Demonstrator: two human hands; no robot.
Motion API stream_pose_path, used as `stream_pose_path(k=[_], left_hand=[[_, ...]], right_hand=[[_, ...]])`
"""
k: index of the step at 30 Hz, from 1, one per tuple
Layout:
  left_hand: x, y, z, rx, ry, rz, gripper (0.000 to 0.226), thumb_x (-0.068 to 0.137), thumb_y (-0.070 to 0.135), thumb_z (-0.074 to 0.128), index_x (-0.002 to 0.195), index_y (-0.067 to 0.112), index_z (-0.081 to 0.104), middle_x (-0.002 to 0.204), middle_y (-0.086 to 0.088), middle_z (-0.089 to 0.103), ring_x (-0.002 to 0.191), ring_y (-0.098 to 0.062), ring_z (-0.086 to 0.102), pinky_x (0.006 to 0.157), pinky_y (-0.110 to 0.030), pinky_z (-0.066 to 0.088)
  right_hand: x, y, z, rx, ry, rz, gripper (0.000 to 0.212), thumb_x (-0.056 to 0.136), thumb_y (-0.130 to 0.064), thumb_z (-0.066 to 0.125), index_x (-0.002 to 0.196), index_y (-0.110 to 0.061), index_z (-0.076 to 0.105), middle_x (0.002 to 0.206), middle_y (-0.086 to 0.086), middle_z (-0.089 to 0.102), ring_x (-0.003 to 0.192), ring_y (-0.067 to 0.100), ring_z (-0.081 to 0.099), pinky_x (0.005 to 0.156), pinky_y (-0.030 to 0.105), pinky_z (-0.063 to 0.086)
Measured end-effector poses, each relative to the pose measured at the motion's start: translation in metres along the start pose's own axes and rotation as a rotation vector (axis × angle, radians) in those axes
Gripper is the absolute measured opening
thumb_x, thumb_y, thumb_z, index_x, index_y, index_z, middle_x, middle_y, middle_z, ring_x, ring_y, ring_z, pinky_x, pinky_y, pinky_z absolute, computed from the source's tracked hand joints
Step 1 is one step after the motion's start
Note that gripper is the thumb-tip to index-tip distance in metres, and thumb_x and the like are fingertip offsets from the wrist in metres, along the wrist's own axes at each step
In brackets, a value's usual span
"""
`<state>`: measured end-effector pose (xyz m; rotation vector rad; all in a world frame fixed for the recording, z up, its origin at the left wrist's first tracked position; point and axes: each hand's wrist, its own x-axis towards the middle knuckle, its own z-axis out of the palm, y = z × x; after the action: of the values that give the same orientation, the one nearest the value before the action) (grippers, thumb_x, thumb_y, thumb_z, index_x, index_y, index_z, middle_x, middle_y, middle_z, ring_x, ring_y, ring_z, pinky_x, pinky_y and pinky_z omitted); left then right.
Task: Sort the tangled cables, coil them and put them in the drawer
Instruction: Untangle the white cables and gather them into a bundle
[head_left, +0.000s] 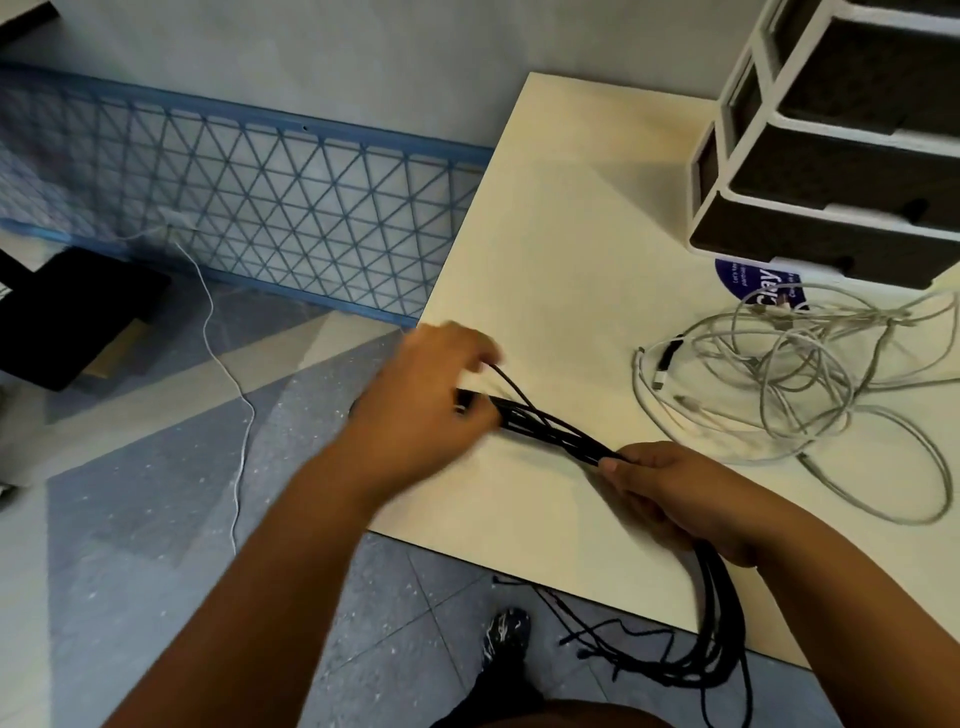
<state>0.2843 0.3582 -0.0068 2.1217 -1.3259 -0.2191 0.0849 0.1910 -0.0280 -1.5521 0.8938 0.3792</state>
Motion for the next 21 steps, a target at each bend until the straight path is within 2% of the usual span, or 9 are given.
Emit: stream_pose_path(k=[2, 3, 5, 6, 8, 10, 13, 16, 21], left_hand=[[0.001, 0.015, 0.034, 0.114, -0.21, 0.247, 0.059, 0.074, 0.013, 0.062, 0.132, 0.024, 0.053, 0.127, 0.004, 0.056, 0.126, -0.016, 0.043, 0.107, -0.042, 0.034], [0.002, 0.021, 0.051, 0.189, -0.268, 0.32, 0.065, 0.072, 0.011, 0.063, 0.135, 0.023, 0.052, 0.132, 0.003, 0.055, 0.133, -0.019, 0.04, 0.114, -0.047, 0.024], [0.005, 0.028, 0.079, 0.255, -0.284, 0.382, 0.055, 0.073, 0.01, 0.064, 0.126, 0.022, 0.06, 0.123, 0.002, 0.062, 0.131, -0.022, 0.046, 0.118, -0.054, 0.013], [0.008, 0.029, 0.089, 0.258, -0.248, 0.384, 0.044, 0.075, 0.013, 0.064, 0.118, 0.022, 0.065, 0.114, 0.003, 0.066, 0.122, -0.022, 0.053, 0.118, -0.053, 0.017], [0.012, 0.029, 0.1, 0.232, -0.164, 0.368, 0.026, 0.079, 0.024, 0.058, 0.102, 0.024, 0.069, 0.098, 0.005, 0.067, 0.099, -0.022, 0.059, 0.108, -0.049, 0.036], [0.013, 0.027, 0.107, 0.227, -0.135, 0.366, 0.026, 0.081, 0.034, 0.049, 0.095, 0.023, 0.067, 0.089, 0.006, 0.063, 0.088, -0.021, 0.055, 0.088, -0.042, 0.044], [0.014, 0.024, 0.113, 0.286, -0.115, 0.392, 0.023, 0.082, 0.04, 0.045, 0.086, 0.022, 0.058, 0.079, 0.006, 0.057, 0.081, -0.02, 0.05, 0.075, -0.036, 0.032], [0.014, 0.023, 0.117, 0.338, -0.091, 0.407, 0.017, 0.081, 0.036, 0.045, 0.079, 0.021, 0.052, 0.072, 0.005, 0.053, 0.074, -0.022, 0.048, 0.068, -0.036, 0.022], [0.016, 0.027, 0.115, 0.387, -0.107, 0.347, 0.017, 0.081, 0.034, 0.038, 0.078, 0.02, 0.049, 0.072, 0.004, 0.054, 0.072, -0.024, 0.05, 0.066, -0.035, 0.024]], right_hand=[[-0.001, -0.001, 0.001, -0.002, -0.008, -0.003, 0.026, 0.101, -0.031, 0.051, 0.083, -0.013, 0.049, 0.052, -0.002, 0.036, 0.042, 0.011, 0.029, 0.041, 0.023, 0.024], [-0.001, -0.001, 0.001, -0.007, -0.009, -0.006, 0.026, 0.101, -0.031, 0.051, 0.084, -0.012, 0.05, 0.053, -0.002, 0.037, 0.043, 0.011, 0.03, 0.042, 0.023, 0.025], [0.0, -0.001, 0.001, -0.031, -0.005, -0.02, 0.027, 0.102, -0.032, 0.05, 0.089, -0.008, 0.054, 0.053, -0.002, 0.038, 0.042, 0.011, 0.031, 0.041, 0.021, 0.026], [0.0, -0.001, 0.001, -0.04, 0.0, -0.03, 0.028, 0.102, -0.032, 0.05, 0.092, -0.007, 0.056, 0.054, -0.001, 0.039, 0.042, 0.01, 0.032, 0.04, 0.021, 0.027], [0.0, 0.0, -0.001, -0.033, 0.004, -0.049, 0.028, 0.102, -0.033, 0.049, 0.088, -0.009, 0.054, 0.057, 0.001, 0.04, 0.044, 0.011, 0.032, 0.041, 0.021, 0.027], [0.001, 0.002, -0.002, -0.004, -0.005, -0.066, 0.029, 0.102, -0.032, 0.05, 0.08, -0.013, 0.048, 0.058, 0.001, 0.039, 0.045, 0.012, 0.032, 0.042, 0.023, 0.026], [0.002, 0.006, -0.003, 0.02, -0.015, -0.081, 0.03, 0.101, -0.032, 0.052, 0.077, -0.014, 0.048, 0.057, 0.001, 0.039, 0.045, 0.012, 0.032, 0.043, 0.022, 0.026], [0.001, 0.009, -0.005, 0.087, -0.046, -0.132, 0.027, 0.099, -0.026, 0.057, 0.077, -0.012, 0.047, 0.056, 0.002, 0.039, 0.044, 0.012, 0.033, 0.04, 0.022, 0.028], [-0.015, 0.026, -0.012, 0.256, -0.207, -0.19, 0.027, 0.098, -0.012, 0.057, 0.075, -0.012, 0.042, 0.055, 0.004, 0.034, 0.042, 0.013, 0.034, 0.04, 0.024, 0.033]])
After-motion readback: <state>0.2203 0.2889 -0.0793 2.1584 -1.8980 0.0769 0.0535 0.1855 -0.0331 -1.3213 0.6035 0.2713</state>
